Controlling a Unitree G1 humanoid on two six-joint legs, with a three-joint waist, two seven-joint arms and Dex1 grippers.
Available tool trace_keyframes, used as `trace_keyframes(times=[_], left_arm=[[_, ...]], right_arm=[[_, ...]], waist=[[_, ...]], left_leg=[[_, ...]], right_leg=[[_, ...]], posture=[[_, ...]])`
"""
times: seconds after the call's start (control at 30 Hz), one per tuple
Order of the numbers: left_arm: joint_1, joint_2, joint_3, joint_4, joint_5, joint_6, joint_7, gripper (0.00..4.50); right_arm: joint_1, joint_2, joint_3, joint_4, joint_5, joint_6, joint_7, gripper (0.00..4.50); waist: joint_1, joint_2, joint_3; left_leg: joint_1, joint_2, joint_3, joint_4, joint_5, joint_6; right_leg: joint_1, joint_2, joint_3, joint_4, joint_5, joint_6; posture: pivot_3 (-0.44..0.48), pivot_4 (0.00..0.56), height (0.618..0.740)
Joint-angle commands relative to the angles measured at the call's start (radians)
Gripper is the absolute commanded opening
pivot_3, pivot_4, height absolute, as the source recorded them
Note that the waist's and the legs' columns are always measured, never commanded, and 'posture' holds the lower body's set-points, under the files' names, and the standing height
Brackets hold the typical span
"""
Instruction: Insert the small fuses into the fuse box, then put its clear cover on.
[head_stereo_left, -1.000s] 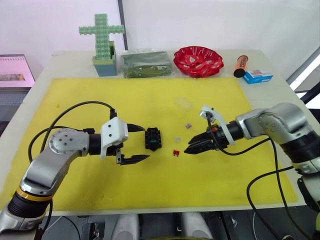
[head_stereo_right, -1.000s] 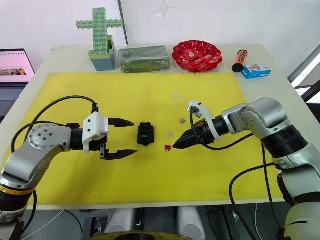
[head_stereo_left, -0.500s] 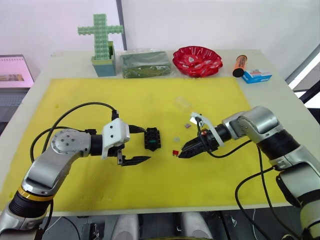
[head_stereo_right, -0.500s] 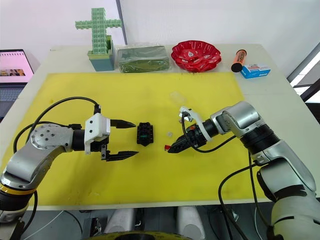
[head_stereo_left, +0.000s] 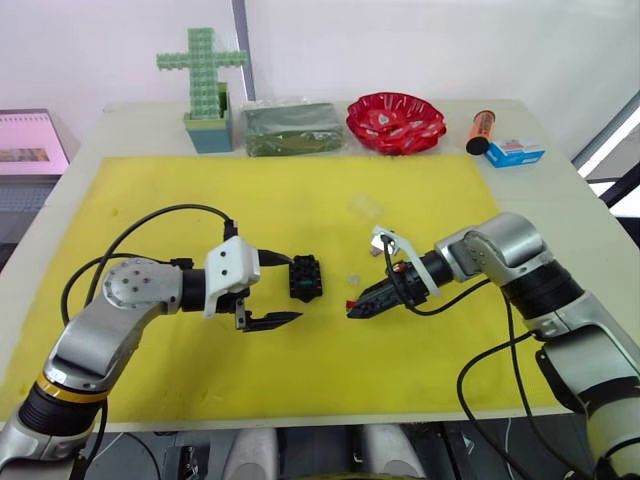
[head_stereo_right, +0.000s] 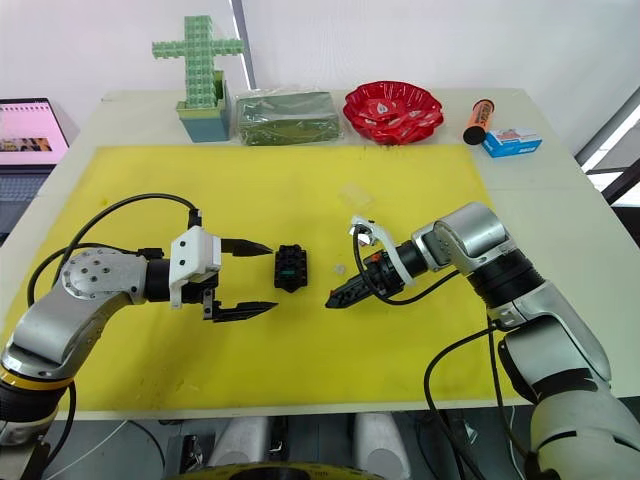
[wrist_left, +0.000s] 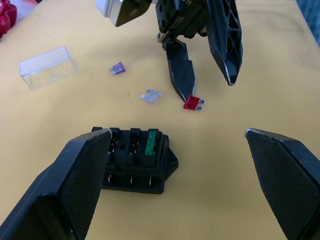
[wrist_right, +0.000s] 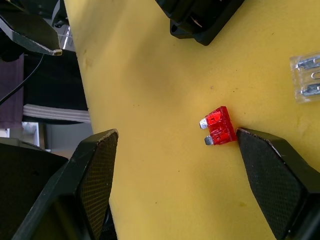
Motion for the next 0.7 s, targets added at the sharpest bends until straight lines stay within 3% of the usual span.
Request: trace_keyframes(times=[0.03,0.17,0.27,0.5,0.6,0.7], left_arm=[[0.001,-0.003,0.008,-0.033,-0.006,-0.004,0.01,4.5],[0.004,0.0,0.006,-0.037,-0.002,-0.005,0.012,4.5],[0.005,0.001,0.004,-0.04,0.001,-0.006,0.014,4.5],[0.002,0.002,-0.002,-0.043,0.004,-0.004,0.02,4.5],[-0.002,0.001,-0.005,-0.044,0.006,-0.003,0.022,4.5],[-0.003,0.001,-0.007,-0.045,0.005,-0.002,0.024,4.5]], right_arm=[[0.002,0.016,-0.009,-0.007,-0.001,0.006,0.011,4.0],[-0.005,0.03,-0.01,0.024,-0.016,0.002,0.007,4.0],[-0.01,0.04,-0.014,0.049,-0.025,0.002,0.005,3.39],[-0.012,0.047,-0.018,0.07,-0.044,0.003,0.01,3.39],[-0.013,0.048,-0.019,0.076,-0.049,0.001,0.013,2.81],[-0.01,0.047,-0.015,0.075,-0.057,-0.001,0.017,1.77]], waist=[[0.0,0.0,0.0],[0.0,0.0,0.0],[-0.001,0.0,0.0],[-0.001,0.0,0.0],[0.0,0.0,0.0],[0.0,0.0,0.0]], left_leg=[[0.0,0.0,0.0,0.0,0.0,0.0],[0.0,0.0,0.0,0.0,0.0,0.0],[0.0,0.0,0.0,0.0,0.0,0.0],[0.0,0.0,0.0,0.0,0.0,0.0],[0.0,0.0,0.0,0.0,0.0,0.0],[0.0,0.0,0.0,0.0,0.0,0.0]], right_leg=[[0.0,0.0,0.0,0.0,0.0,0.0],[0.0,0.0,0.0,0.0,0.0,0.0],[0.0,0.0,0.0,0.0,0.0,0.0],[0.0,0.0,0.0,0.0,0.0,0.0],[0.0,0.0,0.0,0.0,0.0,0.0],[0.0,0.0,0.0,0.0,0.0,0.0]], posture=[[0.0,0.15,0.74],[0.0,0.15,0.74],[0.0,0.15,0.74],[0.0,0.15,0.74],[0.0,0.15,0.74],[0.0,0.15,0.74]])
